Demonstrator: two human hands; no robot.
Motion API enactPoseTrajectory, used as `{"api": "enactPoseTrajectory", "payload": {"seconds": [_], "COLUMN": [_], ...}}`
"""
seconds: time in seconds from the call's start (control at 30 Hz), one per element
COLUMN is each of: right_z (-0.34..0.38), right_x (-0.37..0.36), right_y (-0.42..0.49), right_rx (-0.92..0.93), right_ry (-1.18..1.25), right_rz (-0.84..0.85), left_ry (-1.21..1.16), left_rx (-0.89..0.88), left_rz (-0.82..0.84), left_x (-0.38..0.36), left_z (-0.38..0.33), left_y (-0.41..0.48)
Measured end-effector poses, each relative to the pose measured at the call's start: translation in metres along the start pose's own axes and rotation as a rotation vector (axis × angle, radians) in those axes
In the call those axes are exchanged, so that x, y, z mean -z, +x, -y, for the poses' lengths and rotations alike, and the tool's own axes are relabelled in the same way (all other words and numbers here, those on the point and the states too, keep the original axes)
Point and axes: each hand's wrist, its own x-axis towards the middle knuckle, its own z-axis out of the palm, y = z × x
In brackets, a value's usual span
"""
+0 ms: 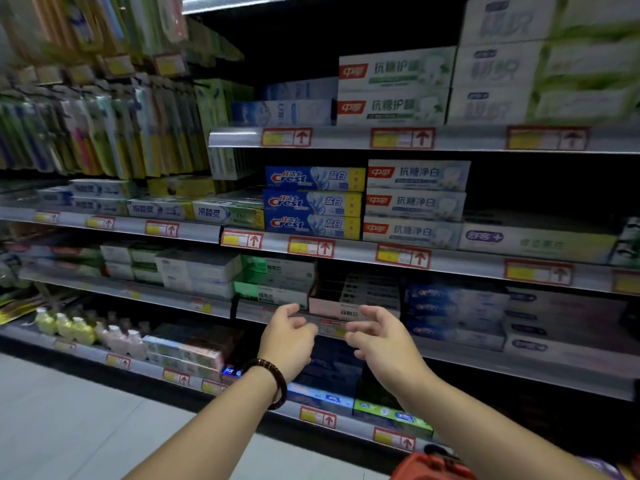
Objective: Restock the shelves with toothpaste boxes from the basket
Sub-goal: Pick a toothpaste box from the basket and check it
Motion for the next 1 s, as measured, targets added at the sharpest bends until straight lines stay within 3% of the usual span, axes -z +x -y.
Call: {"api": "enactPoseTrajectory", "payload": {"seconds": [0.3,0.47,1.0], "right_z": [-0.019,-0.039,-0.108], "right_x": [0.043,0.068,0.156], "right_y": [-0.076,-0.112,-0.222], "right_rx": [-0.017,-0.025,-0.111], "right_ry": [0.077,0.103,0.062], "right_rz": [-0.018,-0.047,-0.177], "left_ry": [-0.062,-0.241,-0.028], "left_rx": [-0.022,0.116,0.093], "left_rz": [0.092,0.174,0.253], "left_x": [-0.034,-0.057,-0.116], "left_z": [0.006,0.010,0.067], "left_y": [-0.090,-0.139,-0.227]}}
